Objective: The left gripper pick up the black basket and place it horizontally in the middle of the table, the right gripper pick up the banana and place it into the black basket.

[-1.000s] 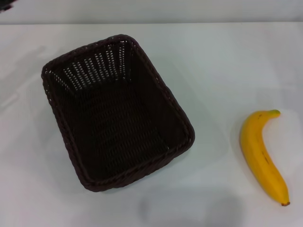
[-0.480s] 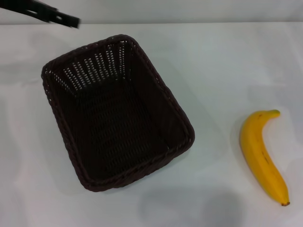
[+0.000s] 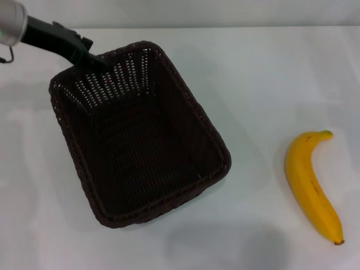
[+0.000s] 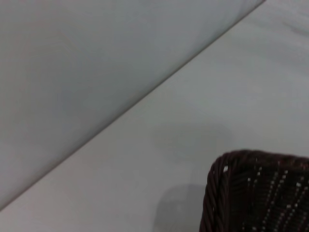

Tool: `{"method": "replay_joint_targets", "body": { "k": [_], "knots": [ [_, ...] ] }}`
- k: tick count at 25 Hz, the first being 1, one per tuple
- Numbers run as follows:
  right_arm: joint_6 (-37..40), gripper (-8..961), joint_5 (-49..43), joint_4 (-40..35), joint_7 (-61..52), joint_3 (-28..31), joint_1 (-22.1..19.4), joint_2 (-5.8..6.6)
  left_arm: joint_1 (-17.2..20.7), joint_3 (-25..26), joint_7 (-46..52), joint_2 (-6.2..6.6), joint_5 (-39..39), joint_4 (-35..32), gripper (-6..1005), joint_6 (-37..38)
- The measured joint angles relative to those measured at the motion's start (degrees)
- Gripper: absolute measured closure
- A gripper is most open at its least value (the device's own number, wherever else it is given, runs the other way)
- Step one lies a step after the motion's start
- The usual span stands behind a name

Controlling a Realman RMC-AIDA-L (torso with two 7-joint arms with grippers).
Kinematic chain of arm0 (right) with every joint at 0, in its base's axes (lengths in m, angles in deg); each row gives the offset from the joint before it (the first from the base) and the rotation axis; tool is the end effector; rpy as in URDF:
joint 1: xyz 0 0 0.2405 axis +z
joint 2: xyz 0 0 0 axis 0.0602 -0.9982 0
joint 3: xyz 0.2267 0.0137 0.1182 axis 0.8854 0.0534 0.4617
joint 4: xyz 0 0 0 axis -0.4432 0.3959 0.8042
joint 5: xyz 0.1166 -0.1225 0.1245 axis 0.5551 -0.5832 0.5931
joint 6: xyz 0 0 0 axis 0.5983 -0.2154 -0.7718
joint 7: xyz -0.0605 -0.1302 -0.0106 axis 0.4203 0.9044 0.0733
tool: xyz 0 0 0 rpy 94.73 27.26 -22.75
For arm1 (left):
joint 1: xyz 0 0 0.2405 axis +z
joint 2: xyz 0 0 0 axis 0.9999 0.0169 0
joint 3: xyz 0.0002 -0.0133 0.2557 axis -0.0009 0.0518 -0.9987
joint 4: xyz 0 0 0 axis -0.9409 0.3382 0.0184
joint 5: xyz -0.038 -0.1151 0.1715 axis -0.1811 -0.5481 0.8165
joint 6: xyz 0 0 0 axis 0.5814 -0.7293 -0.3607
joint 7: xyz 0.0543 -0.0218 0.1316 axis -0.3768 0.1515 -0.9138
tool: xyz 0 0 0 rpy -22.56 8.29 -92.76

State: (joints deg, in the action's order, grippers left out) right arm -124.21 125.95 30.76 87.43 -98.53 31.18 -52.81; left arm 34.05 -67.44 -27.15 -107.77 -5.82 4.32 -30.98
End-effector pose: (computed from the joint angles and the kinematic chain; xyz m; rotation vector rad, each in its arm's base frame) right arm 0.3500 0.4092 0.0847 -1.3866 0.6850 0.6482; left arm -0.2157 0.4593 0.0616 -2.6406 -0.6895 0.0555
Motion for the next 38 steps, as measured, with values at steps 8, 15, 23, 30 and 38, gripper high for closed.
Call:
{"method": "replay_joint_targets", "body": {
  "k": [8, 15, 23, 30, 38],
  "knots": [
    [0.2, 84, 0.0, -0.2, 0.0, 0.0, 0.2, 0.01, 1.6, 0.0, -4.1, -2.29, 0.4, 0.7, 159, 4.3],
    [0.3, 84, -0.1, -0.3, 0.0, 0.1, -0.1, 0.01, 1.9, 0.5, -6.7, -2.78, 0.0, 2.9, 164, 6.6],
    [0.4, 83, -0.1, -0.2, 0.0, 0.1, -0.4, 0.08, 3.1, 0.8, -8.6, -3.31, -1.5, 3.2, 209, 8.1],
    [0.2, 84, -0.1, 0.0, 0.0, 0.1, -0.6, 0.03, 3.7, 0.8, -9.6, -3.83, -1.8, 3.3, 359, 8.0],
    [-0.2, 84, -0.3, 0.0, -0.4, 0.0, -0.9, 0.00, 5.4, 3.0, -8.3, -3.70, -2.0, 3.6, 527, 5.2]
  ]
}}
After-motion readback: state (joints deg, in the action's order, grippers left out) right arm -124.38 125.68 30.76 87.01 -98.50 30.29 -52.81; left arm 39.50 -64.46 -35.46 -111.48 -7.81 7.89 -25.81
